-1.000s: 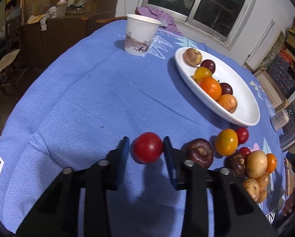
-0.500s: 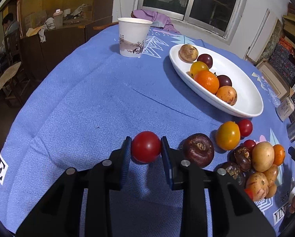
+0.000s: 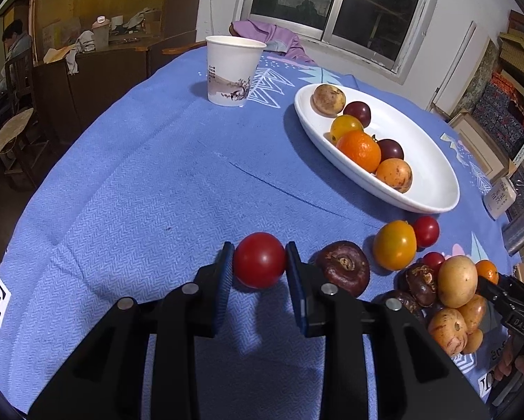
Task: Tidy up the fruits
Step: 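Grasp the red tomato with the left tool while the right tool grasps the orange, then carry both fruits over the white plate and open both tools to release them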
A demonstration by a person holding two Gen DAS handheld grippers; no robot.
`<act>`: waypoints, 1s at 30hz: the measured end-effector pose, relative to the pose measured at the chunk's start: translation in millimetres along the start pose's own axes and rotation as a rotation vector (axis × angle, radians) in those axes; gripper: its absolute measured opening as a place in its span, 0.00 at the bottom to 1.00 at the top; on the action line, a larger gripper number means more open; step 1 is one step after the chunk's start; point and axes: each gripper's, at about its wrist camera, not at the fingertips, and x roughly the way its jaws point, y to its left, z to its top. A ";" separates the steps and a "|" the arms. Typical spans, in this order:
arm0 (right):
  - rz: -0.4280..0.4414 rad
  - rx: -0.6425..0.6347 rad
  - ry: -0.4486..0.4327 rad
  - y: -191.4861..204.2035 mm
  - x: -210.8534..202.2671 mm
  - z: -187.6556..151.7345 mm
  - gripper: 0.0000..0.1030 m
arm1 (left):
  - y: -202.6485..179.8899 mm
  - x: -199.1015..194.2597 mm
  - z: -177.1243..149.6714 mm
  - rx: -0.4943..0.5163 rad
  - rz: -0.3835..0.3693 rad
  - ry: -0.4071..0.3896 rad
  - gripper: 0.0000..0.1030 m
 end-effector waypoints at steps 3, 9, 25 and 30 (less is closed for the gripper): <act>0.007 -0.006 -0.009 1.7 -1.7 0.2 0.46 | -1.5 -0.4 -0.6 0.007 -0.005 -0.003 0.28; 0.011 0.032 -0.045 -7.1 -12.1 -0.5 0.46 | 1.7 -2.9 0.0 -0.009 -0.022 -0.013 0.28; 0.035 0.034 -0.216 -6.2 -63.5 86.7 0.46 | -68.8 -9.2 107.6 0.050 -0.028 -0.079 0.28; 0.082 0.026 -0.158 9.2 -7.7 111.5 0.46 | -81.1 41.8 138.9 0.037 -0.019 -0.043 0.28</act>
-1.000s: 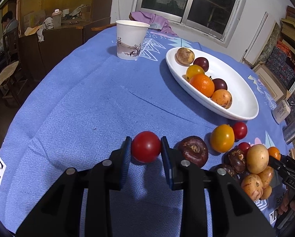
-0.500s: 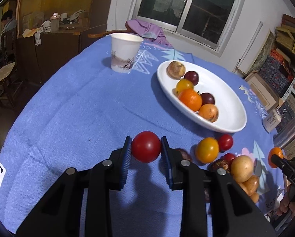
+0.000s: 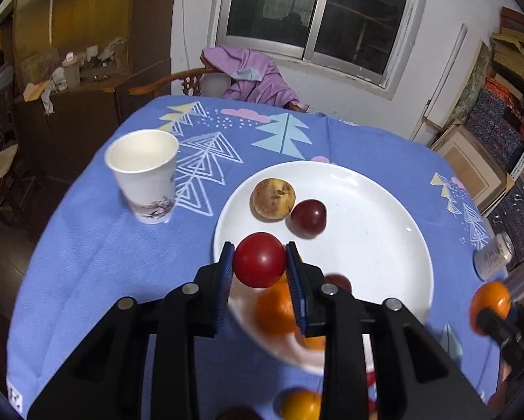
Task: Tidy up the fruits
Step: 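Carry both fruits over the white plate and open both tools to release them, then grasp a dark brown round fruit with the left tool while the right tool grasps a small tan fruit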
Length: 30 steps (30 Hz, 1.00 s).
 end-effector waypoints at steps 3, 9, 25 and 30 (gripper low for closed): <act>-0.003 -0.010 0.037 1.1 32.6 2.1 0.46 | 4.3 33.5 6.4 -0.033 -0.006 0.027 0.28; -0.007 -0.009 0.065 -2.9 60.0 3.2 0.46 | 1.9 74.8 8.1 -0.035 -0.025 0.056 0.29; 0.038 0.035 -0.096 -1.1 -52.5 -19.1 0.62 | 29.4 -41.4 -53.0 0.040 0.030 -0.039 0.56; 0.032 0.053 -0.038 -5.0 -58.2 -61.8 0.62 | 54.0 -52.6 -104.7 -0.025 0.011 0.022 0.59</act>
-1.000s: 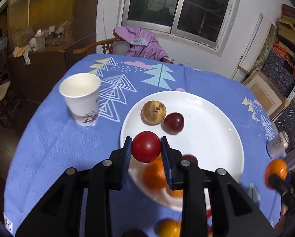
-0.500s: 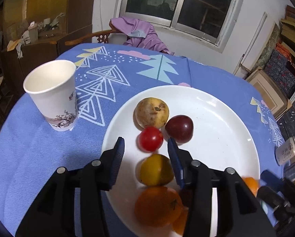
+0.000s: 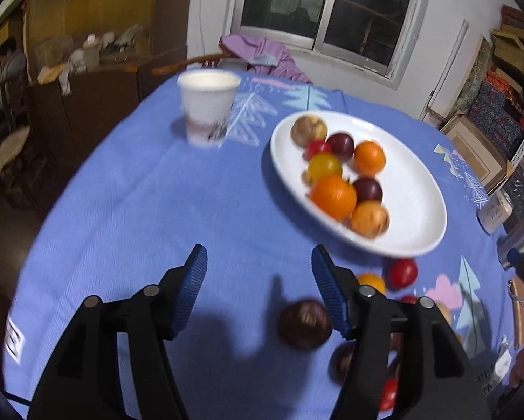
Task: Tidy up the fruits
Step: 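Grasp a dark brown round fruit with the left tool while the right tool grasps a small tan fruit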
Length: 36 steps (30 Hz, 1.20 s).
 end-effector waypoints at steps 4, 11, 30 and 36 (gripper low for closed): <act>0.012 0.056 0.046 -10.6 4.9 -24.4 0.63 | 9.7 3.4 -25.1 -0.046 -0.023 0.022 0.59; 0.008 0.061 0.036 -16.1 2.8 -26.3 0.68 | -16.0 2.2 -37.9 0.095 0.003 0.004 0.69; 0.003 0.048 0.046 -15.0 3.1 -27.7 0.69 | -21.7 26.0 -44.5 0.133 0.094 0.089 0.96; -0.004 0.051 0.048 -15.7 3.4 -28.3 0.69 | -21.3 27.6 -44.7 0.133 0.105 0.089 0.96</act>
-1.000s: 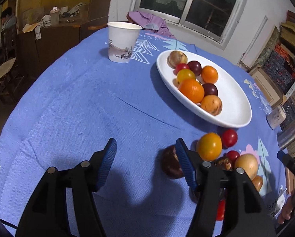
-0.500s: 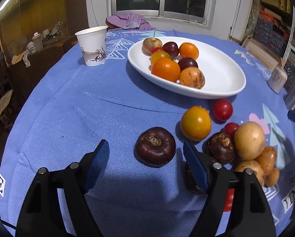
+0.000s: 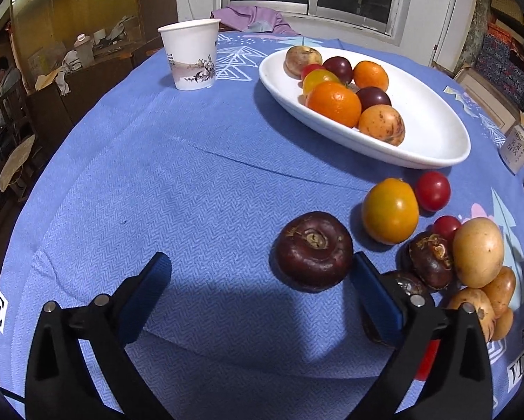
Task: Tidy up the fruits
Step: 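Grasp a dark brown round fruit with the left tool while the right tool grasps a small tan fruit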
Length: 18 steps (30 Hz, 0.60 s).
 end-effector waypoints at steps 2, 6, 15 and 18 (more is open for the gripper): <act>-0.002 0.002 0.004 -0.3 0.9 -0.3 0.69 | -2.5 0.3 0.9 0.000 0.004 0.000 0.96; -0.003 0.000 0.012 0.6 3.2 -0.4 0.69 | -3.4 0.5 1.4 0.001 0.002 -0.002 0.96; -0.005 -0.003 0.015 1.1 3.8 -0.8 0.70 | -10.5 -16.2 0.6 0.065 -0.012 -0.096 0.95; -0.004 -0.003 0.017 1.4 4.2 -1.1 0.70 | -13.4 -11.9 0.4 0.086 -0.040 -0.075 0.70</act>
